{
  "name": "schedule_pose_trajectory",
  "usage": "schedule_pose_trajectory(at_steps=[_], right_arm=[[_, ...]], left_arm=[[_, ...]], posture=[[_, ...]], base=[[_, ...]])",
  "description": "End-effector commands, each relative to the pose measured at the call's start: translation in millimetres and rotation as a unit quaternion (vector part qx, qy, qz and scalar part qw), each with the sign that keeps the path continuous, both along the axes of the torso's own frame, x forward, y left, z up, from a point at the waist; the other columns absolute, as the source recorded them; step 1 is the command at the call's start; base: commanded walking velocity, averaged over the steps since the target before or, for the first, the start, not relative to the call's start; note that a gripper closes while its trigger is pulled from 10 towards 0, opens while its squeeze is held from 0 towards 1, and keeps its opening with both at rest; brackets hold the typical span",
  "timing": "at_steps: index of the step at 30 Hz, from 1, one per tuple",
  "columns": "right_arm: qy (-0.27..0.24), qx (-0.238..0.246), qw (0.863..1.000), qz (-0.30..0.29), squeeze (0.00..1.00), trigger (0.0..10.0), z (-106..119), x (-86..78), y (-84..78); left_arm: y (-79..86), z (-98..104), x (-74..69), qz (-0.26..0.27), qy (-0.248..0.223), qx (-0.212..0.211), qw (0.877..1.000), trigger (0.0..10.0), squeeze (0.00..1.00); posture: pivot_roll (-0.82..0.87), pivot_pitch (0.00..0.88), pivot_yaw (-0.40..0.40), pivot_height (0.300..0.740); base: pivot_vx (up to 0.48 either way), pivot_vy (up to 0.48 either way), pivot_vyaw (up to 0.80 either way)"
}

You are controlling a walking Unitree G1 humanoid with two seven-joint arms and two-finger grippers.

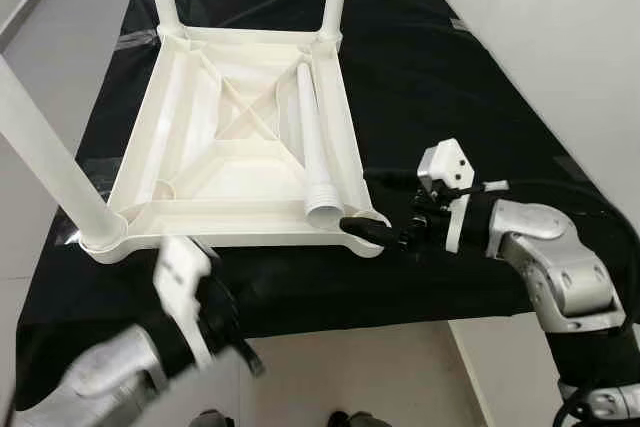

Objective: Building children table

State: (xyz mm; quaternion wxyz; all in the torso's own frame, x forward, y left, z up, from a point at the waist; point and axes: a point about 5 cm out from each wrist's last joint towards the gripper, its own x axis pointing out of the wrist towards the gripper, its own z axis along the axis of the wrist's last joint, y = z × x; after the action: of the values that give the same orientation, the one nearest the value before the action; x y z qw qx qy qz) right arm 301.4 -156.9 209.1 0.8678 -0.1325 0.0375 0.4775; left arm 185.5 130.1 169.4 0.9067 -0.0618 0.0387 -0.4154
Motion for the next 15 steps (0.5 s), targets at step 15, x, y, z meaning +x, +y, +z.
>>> schedule_pose_trajectory(at_steps=[15], right_arm=[[0.024,-0.001,0.999,-0.043,0.00,10.0,-25,-2.1,40.5]], left_arm=[[2.5,-9,0.5,0.032,-0.004,0.030,0.999,10.0,0.00]], posture=[[0.05,0.157,-0.060,0.740]], base=[[0.000,0.000,0.00]])
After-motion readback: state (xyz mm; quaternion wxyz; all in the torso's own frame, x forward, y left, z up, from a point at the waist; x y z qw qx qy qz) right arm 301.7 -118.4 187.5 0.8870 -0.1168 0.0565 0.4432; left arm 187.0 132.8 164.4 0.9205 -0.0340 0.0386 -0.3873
